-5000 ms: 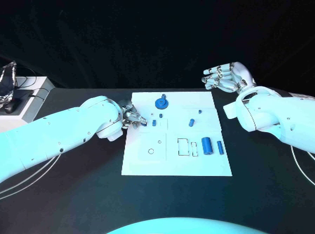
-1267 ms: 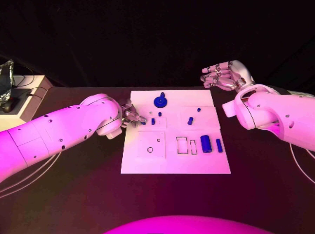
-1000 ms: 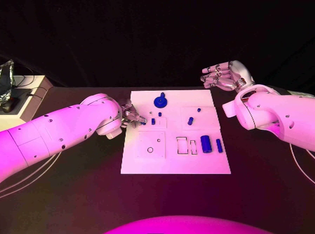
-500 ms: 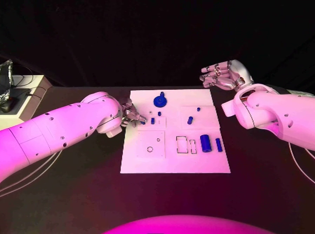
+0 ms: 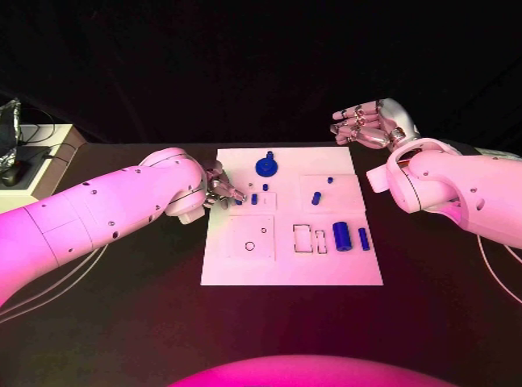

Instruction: Assemble the parts on the task board

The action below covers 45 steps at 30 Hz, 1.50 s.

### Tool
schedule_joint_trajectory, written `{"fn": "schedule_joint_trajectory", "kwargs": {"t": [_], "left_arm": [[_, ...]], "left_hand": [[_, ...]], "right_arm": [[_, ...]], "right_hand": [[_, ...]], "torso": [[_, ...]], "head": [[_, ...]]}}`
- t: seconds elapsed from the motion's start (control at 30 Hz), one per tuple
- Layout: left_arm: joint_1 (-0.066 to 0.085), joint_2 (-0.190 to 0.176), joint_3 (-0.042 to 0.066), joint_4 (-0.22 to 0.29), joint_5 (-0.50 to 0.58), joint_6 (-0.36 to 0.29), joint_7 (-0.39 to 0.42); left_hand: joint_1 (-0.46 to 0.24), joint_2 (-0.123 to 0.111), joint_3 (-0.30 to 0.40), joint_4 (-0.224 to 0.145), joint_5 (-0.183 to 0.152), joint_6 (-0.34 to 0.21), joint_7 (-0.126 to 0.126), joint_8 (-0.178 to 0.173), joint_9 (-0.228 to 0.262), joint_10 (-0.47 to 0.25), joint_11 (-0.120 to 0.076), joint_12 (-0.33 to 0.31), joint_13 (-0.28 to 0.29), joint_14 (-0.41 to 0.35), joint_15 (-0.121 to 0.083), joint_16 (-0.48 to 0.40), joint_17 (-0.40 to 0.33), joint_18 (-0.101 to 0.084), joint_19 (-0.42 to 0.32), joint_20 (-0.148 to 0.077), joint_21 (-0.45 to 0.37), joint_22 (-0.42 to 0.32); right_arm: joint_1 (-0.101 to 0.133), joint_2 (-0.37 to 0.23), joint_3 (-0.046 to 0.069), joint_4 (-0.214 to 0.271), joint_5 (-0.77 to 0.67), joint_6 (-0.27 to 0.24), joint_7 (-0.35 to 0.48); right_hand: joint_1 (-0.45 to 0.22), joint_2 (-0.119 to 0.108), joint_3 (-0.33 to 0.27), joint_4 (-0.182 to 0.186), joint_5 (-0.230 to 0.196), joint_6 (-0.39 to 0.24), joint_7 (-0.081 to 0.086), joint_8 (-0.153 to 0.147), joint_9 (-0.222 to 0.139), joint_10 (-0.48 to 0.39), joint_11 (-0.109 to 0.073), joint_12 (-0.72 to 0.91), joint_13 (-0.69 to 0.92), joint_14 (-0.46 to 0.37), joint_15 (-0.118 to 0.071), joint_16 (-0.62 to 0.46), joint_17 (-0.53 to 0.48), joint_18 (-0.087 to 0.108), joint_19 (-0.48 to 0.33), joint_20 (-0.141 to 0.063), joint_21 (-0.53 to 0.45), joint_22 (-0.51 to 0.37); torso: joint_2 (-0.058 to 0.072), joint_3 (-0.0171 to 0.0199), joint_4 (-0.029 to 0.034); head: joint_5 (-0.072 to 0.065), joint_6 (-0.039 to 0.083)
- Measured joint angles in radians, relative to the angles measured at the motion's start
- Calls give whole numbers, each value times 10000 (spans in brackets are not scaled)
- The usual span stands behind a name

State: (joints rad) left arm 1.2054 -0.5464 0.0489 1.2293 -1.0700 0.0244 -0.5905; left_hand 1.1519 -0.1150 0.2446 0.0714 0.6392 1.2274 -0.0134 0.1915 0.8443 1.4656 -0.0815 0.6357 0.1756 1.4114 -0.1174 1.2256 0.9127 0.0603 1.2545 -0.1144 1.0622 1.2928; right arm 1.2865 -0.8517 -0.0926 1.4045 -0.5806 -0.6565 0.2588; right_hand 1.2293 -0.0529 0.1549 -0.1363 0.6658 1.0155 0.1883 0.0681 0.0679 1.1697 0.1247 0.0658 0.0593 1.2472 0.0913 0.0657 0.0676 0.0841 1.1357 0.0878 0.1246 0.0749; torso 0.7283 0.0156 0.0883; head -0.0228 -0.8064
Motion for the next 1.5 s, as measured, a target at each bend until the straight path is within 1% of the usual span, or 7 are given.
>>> {"fn": "schedule_joint_trajectory", "kwargs": {"t": [0.23,0.43,0.73,0.93,1.2,1.33,1.5], "left_arm": [[19,26,4,-31,-22,105,-24],[20,21,5,-30,-4,110,-25],[4,-39,-2,10,13,89,-38],[-4,-100,-4,72,27,88,-42],[-12,-209,-4,183,42,86,-49],[-18,-289,-1,278,43,84,-60],[-22,-412,12,414,46,78,-76]], "left_hand": [[0,0,-75,-75,-2,-15,13,-1,1,0,3,0,41,0,0,0,6,0,-38,38,-43,-10],[-115,240,-734,-723,-2,37,-118,-5,-115,13,16,61,134,0,0,-10,-98,2,-38,37,-132,-80],[550,1076,-3893,108,-113,143,-260,-2,-256,-42,-44,111,203,-1,-2,-66,-171,2,-38,37,-174,-108],[771,1134,-4478,477,-291,140,-217,-5,-255,-57,-60,148,202,-1,-2,-66,-170,3,-38,37,-232,-108],[776,1140,-4653,652,-1229,141,-218,-5,-207,-58,-60,148,202,-1,-2,-66,-170,2,-38,37,-232,-108],[655,1019,-4718,736,-1678,141,-218,-5,-170,-58,-60,148,201,-1,-2,-66,-162,2,-17,16,-232,-108],[396,760,-4588,1104,-3125,179,-180,56,-117,-58,-60,147,210,-1,-2,-66,-152,2,-1,0,-232,-108]], "right_arm": [[0,-3,0,1,0,4,-2],[0,-8,0,10,0,5,-3],[-1,-28,0,22,0,6,-3],[-1,-37,-1,22,1,6,-3],[-3,-44,-1,18,1,5,-3],[-8,-48,-1,13,1,5,-3],[-16,-48,-1,8,1,5,-3]], "right_hand": [[41,-41,-42,42,0,-19,19,0,0,-37,37,0,0,-37,37,0,0,-1,0,0,0,0],[41,-41,-42,42,0,-28,28,0,0,-36,37,0,0,-37,37,0,0,0,0,0,0,0],[41,-41,-42,42,0,-28,28,0,0,-36,36,0,0,-37,37,0,0,-1,0,0,0,0],[41,-41,-70,69,0,-102,33,0,0,-72,71,0,0,-37,37,0,0,-1,0,0,-42,0],[41,-41,-98,41,0,-103,34,0,0,-71,71,0,0,-36,37,0,0,0,-36,36,-42,1],[41,-41,-98,41,0,-103,33,0,0,-71,71,0,0,-36,37,0,0,0,-36,36,-42,0],[41,-41,-98,40,0,-103,33,0,0,-71,71,0,0,-36,37,0,0,0,-35,36,-42,0]], "torso": [[-4,-4,3],[-4,-8,7],[3,-13,7],[2,-16,12],[-3,-21,10],[-4,-22,8],[-11,-22,9]], "head": [[-11,1],[-20,2],[-21,2],[-28,-17],[-35,-23],[-35,-28],[-34,-24]]}}
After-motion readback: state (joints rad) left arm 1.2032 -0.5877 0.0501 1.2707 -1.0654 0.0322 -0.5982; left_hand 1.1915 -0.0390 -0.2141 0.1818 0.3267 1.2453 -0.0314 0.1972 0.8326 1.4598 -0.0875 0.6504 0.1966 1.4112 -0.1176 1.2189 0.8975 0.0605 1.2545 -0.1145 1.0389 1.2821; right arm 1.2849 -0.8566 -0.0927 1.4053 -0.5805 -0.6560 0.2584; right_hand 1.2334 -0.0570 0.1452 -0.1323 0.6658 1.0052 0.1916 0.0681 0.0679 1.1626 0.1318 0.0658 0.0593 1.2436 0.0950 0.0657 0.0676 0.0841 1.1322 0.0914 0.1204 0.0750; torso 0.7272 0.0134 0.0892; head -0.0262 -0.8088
